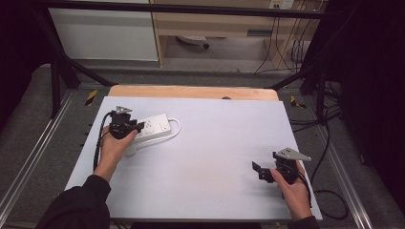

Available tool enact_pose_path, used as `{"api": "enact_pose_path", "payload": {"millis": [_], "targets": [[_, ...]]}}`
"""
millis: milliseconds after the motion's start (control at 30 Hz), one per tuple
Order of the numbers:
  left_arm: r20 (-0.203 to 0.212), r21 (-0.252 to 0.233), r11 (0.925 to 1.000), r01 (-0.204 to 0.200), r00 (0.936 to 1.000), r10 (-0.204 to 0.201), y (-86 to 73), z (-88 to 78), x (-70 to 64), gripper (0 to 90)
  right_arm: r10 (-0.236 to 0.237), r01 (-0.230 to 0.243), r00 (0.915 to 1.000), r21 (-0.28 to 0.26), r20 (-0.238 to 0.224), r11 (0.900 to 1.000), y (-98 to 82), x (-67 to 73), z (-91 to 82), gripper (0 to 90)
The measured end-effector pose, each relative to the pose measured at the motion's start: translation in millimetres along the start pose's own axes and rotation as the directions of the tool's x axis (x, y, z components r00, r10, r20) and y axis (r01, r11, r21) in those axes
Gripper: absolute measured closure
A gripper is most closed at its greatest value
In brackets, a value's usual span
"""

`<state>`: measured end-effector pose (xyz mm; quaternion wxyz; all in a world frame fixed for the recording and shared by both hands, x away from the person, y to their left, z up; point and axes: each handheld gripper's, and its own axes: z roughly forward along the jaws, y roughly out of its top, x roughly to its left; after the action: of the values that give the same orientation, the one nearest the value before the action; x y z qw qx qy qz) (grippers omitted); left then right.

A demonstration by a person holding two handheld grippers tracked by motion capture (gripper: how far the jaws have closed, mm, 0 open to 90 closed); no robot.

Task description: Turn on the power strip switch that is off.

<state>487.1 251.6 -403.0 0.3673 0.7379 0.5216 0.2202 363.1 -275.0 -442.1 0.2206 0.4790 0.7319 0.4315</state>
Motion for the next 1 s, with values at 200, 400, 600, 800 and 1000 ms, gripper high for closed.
{"api": "enact_pose_path", "payload": {"millis": [200, 400, 600, 800, 1000], "targets": [[0.002, 0.000, 1.0000, -0.005, 1.0000, 0.005, -0.2, -0.6, 0.0, 70.7, 0.004, -0.004, 1.0000, -0.002, -0.001, 1.000, 0.1, 0.2, -0.2, 3.6], [0.005, 0.008, 0.9998, -0.020, 0.9998, 0.020, -1.1, -0.9, 1.1, 79.1, 0.005, -0.005, 1.0000, -0.002, -0.001, 1.000, 0.1, 0.1, -0.3, 3.6], [0.011, 0.012, 0.9996, -0.025, 0.9996, 0.025, -1.8, -1.1, 1.7, 85.5, 0.005, -0.005, 1.0000, -0.002, 0.000, 1.000, 0.1, -0.1, -0.4, 3.6], [0.017, 0.027, 0.9988, -0.040, 0.9991, 0.039, -3.3, -0.3, 2.5, 89.4, 0.004, -0.004, 1.0000, -0.001, -0.001, 1.000, 0.0, 0.3, -0.3, 3.6], [-0.005, 0.034, 0.9982, -0.049, 0.9988, 0.049, -4.8, 1.9, 3.7, 90.0, 0.002, -0.002, 1.0000, 0.004, 0.005, 1.000, -0.3, -0.1, -0.1, 3.6]]}}
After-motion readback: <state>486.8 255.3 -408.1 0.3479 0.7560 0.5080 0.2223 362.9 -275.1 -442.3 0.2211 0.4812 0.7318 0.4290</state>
